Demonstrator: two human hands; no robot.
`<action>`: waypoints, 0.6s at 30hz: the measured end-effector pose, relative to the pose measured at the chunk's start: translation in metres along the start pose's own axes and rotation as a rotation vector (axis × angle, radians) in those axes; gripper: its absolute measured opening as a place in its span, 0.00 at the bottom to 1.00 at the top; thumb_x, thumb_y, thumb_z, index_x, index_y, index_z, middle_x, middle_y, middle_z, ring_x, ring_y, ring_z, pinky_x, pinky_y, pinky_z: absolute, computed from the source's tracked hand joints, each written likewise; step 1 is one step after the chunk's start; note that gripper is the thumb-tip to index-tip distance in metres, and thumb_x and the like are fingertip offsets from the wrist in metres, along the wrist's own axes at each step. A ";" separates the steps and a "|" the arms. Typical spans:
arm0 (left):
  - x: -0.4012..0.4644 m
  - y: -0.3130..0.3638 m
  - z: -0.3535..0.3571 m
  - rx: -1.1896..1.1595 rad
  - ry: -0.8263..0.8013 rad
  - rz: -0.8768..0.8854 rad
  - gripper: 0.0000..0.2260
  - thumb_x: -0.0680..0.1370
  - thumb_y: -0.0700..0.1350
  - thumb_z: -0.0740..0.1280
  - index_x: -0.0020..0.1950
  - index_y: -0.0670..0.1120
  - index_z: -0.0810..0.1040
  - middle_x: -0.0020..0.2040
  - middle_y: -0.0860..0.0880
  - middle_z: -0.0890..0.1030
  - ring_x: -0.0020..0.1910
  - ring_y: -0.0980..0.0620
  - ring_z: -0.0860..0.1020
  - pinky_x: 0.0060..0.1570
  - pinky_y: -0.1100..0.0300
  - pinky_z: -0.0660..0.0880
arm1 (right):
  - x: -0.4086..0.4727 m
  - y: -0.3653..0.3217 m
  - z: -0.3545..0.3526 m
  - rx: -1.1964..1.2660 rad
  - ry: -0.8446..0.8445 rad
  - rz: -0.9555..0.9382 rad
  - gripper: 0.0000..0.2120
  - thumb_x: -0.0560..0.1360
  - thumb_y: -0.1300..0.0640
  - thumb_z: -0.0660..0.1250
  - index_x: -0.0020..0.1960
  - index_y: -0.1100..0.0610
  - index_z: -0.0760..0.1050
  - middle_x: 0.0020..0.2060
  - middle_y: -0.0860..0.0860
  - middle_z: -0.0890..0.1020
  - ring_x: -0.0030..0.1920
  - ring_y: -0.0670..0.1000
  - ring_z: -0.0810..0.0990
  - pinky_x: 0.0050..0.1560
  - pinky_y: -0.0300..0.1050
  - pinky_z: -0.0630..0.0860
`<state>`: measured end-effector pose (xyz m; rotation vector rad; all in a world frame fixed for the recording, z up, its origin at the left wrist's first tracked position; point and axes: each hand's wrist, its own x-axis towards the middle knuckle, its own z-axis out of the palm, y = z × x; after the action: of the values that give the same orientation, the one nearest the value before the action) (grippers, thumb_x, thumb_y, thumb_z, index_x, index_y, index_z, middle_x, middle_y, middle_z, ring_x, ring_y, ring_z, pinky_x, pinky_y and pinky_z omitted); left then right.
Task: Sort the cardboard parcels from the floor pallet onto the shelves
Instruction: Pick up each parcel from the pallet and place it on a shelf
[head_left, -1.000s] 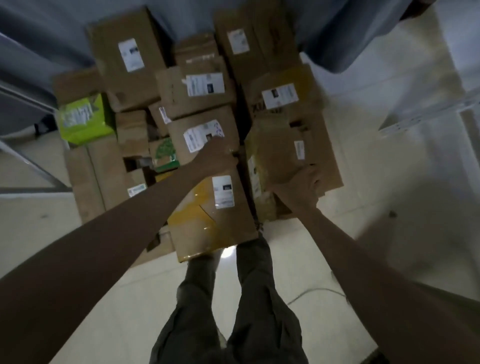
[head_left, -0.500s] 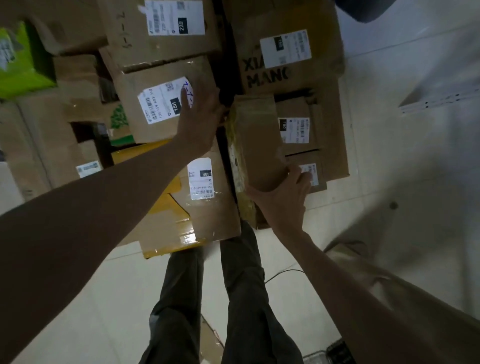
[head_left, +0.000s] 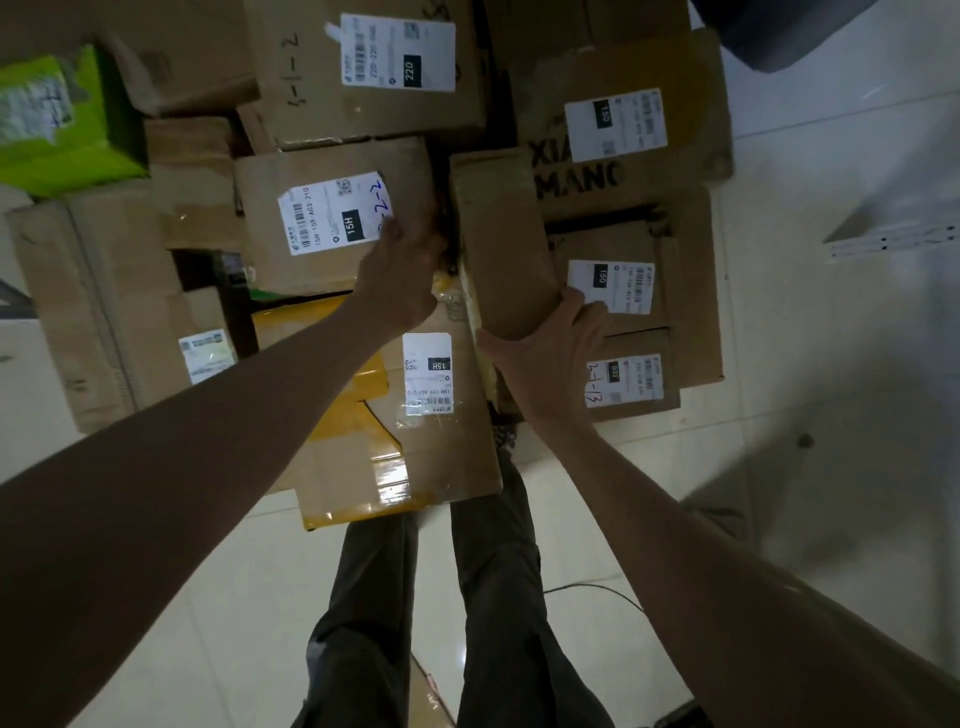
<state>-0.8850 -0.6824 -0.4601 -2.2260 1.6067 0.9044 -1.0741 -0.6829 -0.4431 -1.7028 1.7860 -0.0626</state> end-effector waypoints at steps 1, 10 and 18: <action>0.001 -0.002 0.000 -0.016 -0.018 0.004 0.32 0.73 0.40 0.75 0.75 0.46 0.67 0.78 0.44 0.60 0.76 0.33 0.57 0.59 0.35 0.76 | 0.009 -0.004 0.006 -0.008 0.002 0.008 0.47 0.60 0.39 0.79 0.69 0.58 0.62 0.62 0.56 0.66 0.61 0.55 0.66 0.53 0.45 0.66; 0.009 -0.005 -0.001 0.023 -0.014 0.081 0.32 0.73 0.46 0.76 0.75 0.46 0.69 0.81 0.48 0.54 0.74 0.32 0.59 0.65 0.38 0.73 | 0.057 -0.003 0.060 -0.085 -0.137 0.183 0.51 0.61 0.43 0.83 0.71 0.58 0.57 0.69 0.58 0.61 0.68 0.60 0.63 0.63 0.60 0.74; 0.010 -0.010 0.006 0.011 0.057 0.109 0.33 0.72 0.48 0.76 0.75 0.45 0.68 0.80 0.46 0.56 0.74 0.30 0.60 0.65 0.41 0.71 | 0.067 -0.007 0.091 -0.058 -0.078 0.158 0.55 0.60 0.41 0.83 0.75 0.61 0.57 0.72 0.60 0.61 0.70 0.62 0.63 0.67 0.57 0.69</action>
<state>-0.8764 -0.6831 -0.4726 -2.1940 1.7693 0.8650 -1.0198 -0.7086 -0.5394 -1.5757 1.8733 0.1228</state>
